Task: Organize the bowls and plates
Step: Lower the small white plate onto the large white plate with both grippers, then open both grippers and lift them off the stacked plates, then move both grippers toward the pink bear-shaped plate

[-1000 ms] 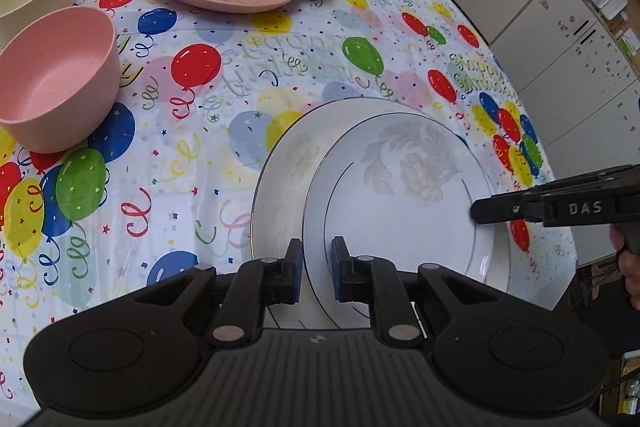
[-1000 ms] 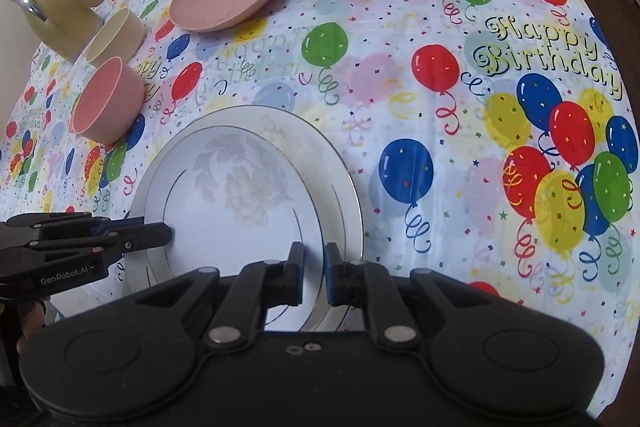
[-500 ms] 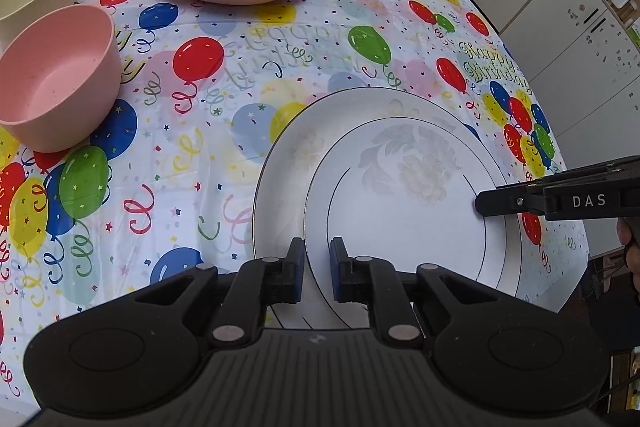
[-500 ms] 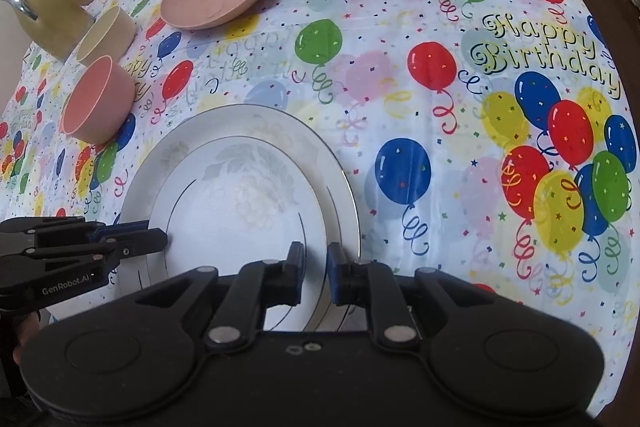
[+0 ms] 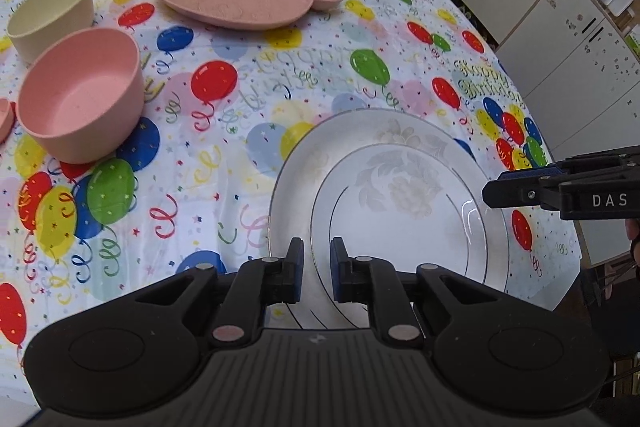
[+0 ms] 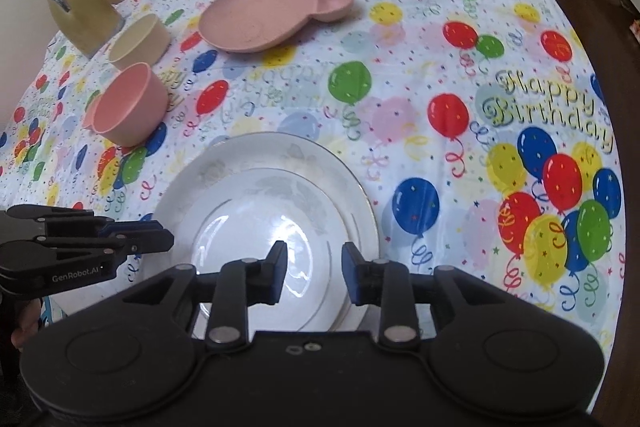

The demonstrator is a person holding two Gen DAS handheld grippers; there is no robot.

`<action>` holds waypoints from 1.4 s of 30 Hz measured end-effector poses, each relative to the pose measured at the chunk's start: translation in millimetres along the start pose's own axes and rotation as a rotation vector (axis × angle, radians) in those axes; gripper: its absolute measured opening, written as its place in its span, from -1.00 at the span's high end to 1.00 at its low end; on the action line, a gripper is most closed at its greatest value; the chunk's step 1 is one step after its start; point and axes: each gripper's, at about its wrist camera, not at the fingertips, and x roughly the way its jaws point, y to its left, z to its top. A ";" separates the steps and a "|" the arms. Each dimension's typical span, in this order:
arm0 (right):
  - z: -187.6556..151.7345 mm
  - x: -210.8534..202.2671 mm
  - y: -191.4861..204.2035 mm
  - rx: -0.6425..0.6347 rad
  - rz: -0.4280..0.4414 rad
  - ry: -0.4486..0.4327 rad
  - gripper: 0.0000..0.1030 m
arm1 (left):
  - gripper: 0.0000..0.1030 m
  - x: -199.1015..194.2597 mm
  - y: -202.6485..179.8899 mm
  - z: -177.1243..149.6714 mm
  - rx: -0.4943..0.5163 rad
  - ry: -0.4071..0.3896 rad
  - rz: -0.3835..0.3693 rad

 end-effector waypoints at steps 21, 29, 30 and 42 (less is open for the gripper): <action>42.4 -36.5 81.2 -0.168 0.032 -0.208 -0.65 | -0.09 -79.7 21.9 25.4 -0.007 -0.247 0.083; 69.0 -23.1 105.2 -0.145 -0.057 -0.268 -0.99 | -0.52 -79.9 56.0 61.2 0.026 -0.306 0.104; 72.5 -20.4 107.6 -0.140 -0.070 -0.275 -0.99 | -0.52 -78.6 60.0 67.4 0.033 -0.310 0.105; 138.3 37.9 108.3 0.013 -0.228 -0.293 -0.99 | -0.53 -26.9 119.7 172.5 0.156 -0.323 0.108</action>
